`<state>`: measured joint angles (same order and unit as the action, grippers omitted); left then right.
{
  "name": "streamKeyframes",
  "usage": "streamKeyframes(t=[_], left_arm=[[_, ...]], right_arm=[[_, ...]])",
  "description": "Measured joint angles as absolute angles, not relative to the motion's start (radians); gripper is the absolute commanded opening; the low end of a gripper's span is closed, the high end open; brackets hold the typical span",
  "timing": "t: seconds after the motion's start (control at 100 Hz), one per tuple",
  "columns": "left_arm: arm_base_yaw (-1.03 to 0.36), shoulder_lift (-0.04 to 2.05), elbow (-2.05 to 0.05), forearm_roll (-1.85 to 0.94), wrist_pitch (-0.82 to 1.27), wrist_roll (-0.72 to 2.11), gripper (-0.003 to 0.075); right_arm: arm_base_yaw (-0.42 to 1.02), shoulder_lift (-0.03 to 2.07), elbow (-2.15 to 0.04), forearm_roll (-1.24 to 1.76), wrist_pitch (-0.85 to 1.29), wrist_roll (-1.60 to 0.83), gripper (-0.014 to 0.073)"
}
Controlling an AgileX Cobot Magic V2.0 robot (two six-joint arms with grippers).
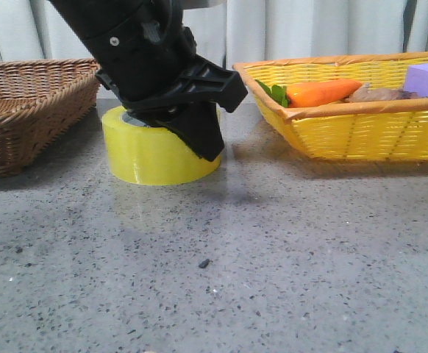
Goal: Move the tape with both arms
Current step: 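Lower the left gripper onto the tape roll and grasp its rim, then lift the tape roll with the left gripper and drop it into the brown basket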
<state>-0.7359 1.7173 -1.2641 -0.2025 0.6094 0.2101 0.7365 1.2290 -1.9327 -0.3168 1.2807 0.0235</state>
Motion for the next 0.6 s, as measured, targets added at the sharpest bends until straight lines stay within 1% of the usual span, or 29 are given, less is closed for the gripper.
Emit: streamKeyframes(t=[0.15, 0.33, 0.45, 0.6], left_arm=[[-0.736, 1.687, -1.303, -0.171, 0.669, 0.21, -0.0021], [-0.707, 1.579, -1.399, -0.149, 0.718, 0.21, -0.0021], [-0.626, 1.498, -1.438, -0.122, 0.755, 0.21, -0.0021], [-0.462, 1.445, -1.443, -0.082, 0.853, 0.21, -0.0021]], right_arm=[[0.736, 1.229, -1.933, -0.317, 1.281, 0.024, -0.0074], [0.736, 1.229, -1.933, -0.317, 1.281, 0.025, -0.0074], [0.736, 1.229, -1.933, -0.317, 1.281, 0.025, -0.0074], [0.736, 1.229, -1.933, -0.317, 1.281, 0.025, -0.0074]])
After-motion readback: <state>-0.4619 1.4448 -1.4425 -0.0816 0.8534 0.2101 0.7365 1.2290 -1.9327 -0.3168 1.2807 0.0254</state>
